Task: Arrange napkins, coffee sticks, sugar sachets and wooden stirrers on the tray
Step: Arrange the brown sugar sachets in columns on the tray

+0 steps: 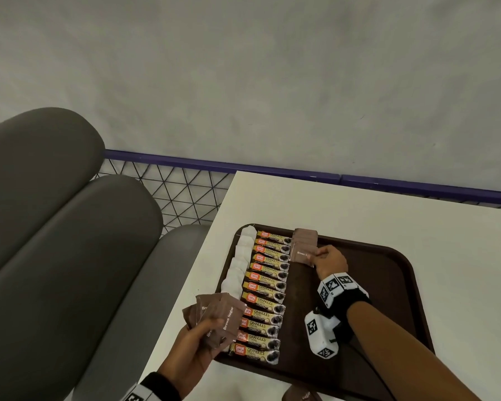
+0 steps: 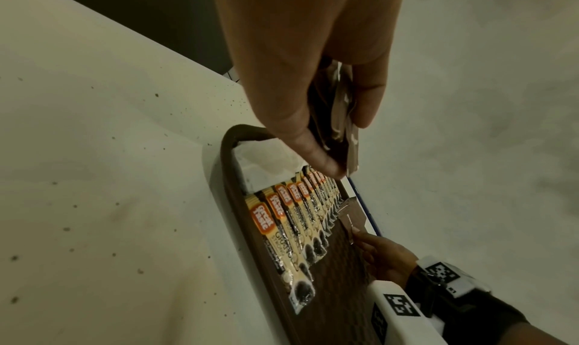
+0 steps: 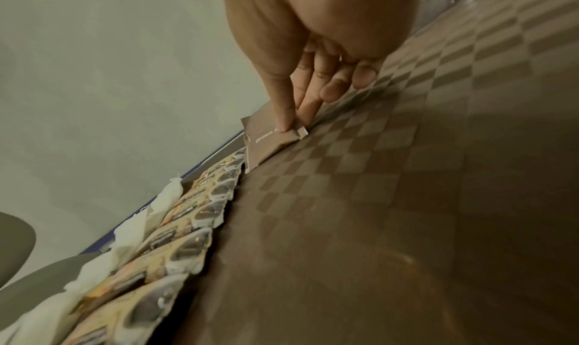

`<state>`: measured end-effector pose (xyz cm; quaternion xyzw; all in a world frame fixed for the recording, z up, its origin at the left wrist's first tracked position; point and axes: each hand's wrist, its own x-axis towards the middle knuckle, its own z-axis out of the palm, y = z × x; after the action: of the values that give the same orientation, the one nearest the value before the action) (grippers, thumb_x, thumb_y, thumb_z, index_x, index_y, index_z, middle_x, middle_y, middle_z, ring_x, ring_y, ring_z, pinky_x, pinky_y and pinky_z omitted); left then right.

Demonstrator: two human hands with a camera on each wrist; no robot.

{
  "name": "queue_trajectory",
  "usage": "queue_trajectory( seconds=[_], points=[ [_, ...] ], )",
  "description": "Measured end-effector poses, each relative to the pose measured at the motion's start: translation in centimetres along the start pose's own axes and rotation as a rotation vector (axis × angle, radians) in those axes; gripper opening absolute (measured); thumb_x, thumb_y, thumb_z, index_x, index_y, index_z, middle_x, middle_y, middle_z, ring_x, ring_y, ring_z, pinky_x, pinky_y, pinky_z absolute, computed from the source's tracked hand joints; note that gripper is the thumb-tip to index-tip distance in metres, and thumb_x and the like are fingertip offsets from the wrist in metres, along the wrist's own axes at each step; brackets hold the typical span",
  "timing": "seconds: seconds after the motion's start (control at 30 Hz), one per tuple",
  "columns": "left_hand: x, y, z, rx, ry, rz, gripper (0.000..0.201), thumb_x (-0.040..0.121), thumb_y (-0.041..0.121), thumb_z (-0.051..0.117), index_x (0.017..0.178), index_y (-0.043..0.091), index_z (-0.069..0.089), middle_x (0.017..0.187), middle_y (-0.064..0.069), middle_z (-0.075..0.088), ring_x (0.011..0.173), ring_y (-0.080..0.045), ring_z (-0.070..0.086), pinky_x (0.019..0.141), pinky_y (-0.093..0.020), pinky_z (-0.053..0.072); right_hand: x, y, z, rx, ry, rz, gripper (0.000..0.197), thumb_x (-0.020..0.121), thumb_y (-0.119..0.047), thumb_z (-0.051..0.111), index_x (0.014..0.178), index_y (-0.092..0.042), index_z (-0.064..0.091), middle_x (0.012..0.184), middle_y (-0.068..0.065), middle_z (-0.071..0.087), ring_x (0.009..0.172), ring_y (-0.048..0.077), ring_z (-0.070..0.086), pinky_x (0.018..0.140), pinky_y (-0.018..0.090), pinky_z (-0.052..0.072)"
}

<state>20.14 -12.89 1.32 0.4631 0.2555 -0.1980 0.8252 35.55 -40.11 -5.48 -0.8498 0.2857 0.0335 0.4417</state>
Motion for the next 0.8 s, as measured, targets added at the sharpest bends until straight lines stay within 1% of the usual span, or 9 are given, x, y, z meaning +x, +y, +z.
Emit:
queue_trajectory(
  seconds=[0.13,0.23,0.3,0.43,0.53,0.57,0.67,0.73,0.8],
  points=[
    [-0.1,0.0,0.3,0.001,-0.008,0.013,0.041,0.082,-0.002,0.058,0.120,0.010,0.053,0.118,-0.019,0.061,0.104,-0.036,0.061,0.069,-0.039,0.059,-0.5,-0.2,-0.3,-0.033,0.023,-0.017,0.027,0.073,-0.031,0.074,0.073,-0.025,0.047,0.092,0.009,0.063,0.096,0.027,0.055,0.087,0.039,0.047],
    [-0.3,0.0,0.8,-0.018,-0.028,0.049,0.040,0.079,-0.003,0.059,0.117,0.009,0.055,0.115,-0.018,0.063,0.104,-0.036,0.062,0.076,-0.040,0.057,-1.6,-0.7,-1.1,-0.092,0.066,-0.136,0.029,0.079,-0.031,0.070,0.095,-0.016,0.051,0.082,0.002,0.058,0.098,0.023,0.046,0.086,0.037,0.040],
    [-0.5,0.0,1.1,-0.037,-0.044,0.066,0.040,0.079,-0.004,0.060,0.117,0.008,0.055,0.115,-0.019,0.064,0.105,-0.035,0.062,0.080,-0.039,0.056,-2.9,-1.0,-1.6,-0.094,0.048,-0.232,0.025,0.082,-0.028,0.067,0.099,-0.013,0.055,0.081,0.001,0.056,0.096,0.020,0.044,0.083,0.035,0.040],
    [-0.9,-0.2,1.7,-0.040,-0.049,0.094,0.050,0.074,-0.001,0.064,0.122,0.006,0.053,0.118,-0.018,0.064,0.108,-0.033,0.063,0.083,-0.036,0.056,-5.5,-1.2,-1.7,-0.011,-0.136,-0.386,0.009,0.083,-0.015,0.064,0.091,-0.015,0.059,0.087,0.004,0.060,0.091,0.016,0.051,0.076,0.022,0.040],
    [-1.2,-0.6,2.3,-0.036,-0.044,0.108,0.045,0.079,-0.003,0.062,0.122,0.006,0.054,0.116,-0.017,0.066,0.106,-0.032,0.064,0.080,-0.035,0.057,-8.5,-2.0,-2.3,0.089,-0.372,-0.475,0.006,0.085,-0.014,0.063,0.090,-0.014,0.061,0.085,-0.004,0.060,0.078,0.006,0.055,0.069,0.010,0.040],
    [-1.3,-0.7,2.6,-0.032,-0.043,0.115,0.043,0.080,-0.004,0.061,0.122,0.006,0.054,0.116,-0.017,0.066,0.105,-0.032,0.064,0.080,-0.035,0.057,-9.6,-2.3,-2.4,0.121,-0.456,-0.494,0.007,0.086,-0.017,0.063,0.092,-0.014,0.061,0.085,-0.007,0.060,0.077,0.003,0.054,0.071,0.011,0.040],
    [-1.9,-0.9,3.3,-0.004,-0.031,0.133,0.038,0.081,-0.005,0.061,0.117,0.006,0.057,0.111,-0.016,0.068,0.100,-0.030,0.066,0.077,-0.033,0.057,-12.2,-2.6,-2.5,0.209,-0.634,-0.537,0.011,0.085,-0.028,0.064,0.094,-0.022,0.061,0.089,-0.008,0.060,0.079,0.005,0.053,0.075,0.017,0.043],
    [-2.2,-1.0,3.7,0.015,-0.032,0.134,0.036,0.081,-0.004,0.061,0.116,0.007,0.058,0.109,-0.015,0.069,0.097,-0.028,0.067,0.072,-0.031,0.059,-13.3,-2.6,-2.4,0.205,-0.693,-0.560,0.017,0.082,-0.027,0.067,0.098,-0.025,0.059,0.086,-0.011,0.058,0.074,0.003,0.048,0.070,0.012,0.041],
    [-2.5,-1.0,3.9,0.041,-0.048,0.133,0.037,0.081,-0.002,0.061,0.117,0.007,0.059,0.109,-0.014,0.070,0.099,-0.028,0.067,0.073,-0.030,0.059,-13.9,-2.5,-2.1,0.188,-0.735,-0.598,0.025,0.081,-0.021,0.069,0.104,-0.020,0.059,0.083,-0.012,0.055,0.068,0.000,0.044,0.064,0.008,0.039]
  ],
)
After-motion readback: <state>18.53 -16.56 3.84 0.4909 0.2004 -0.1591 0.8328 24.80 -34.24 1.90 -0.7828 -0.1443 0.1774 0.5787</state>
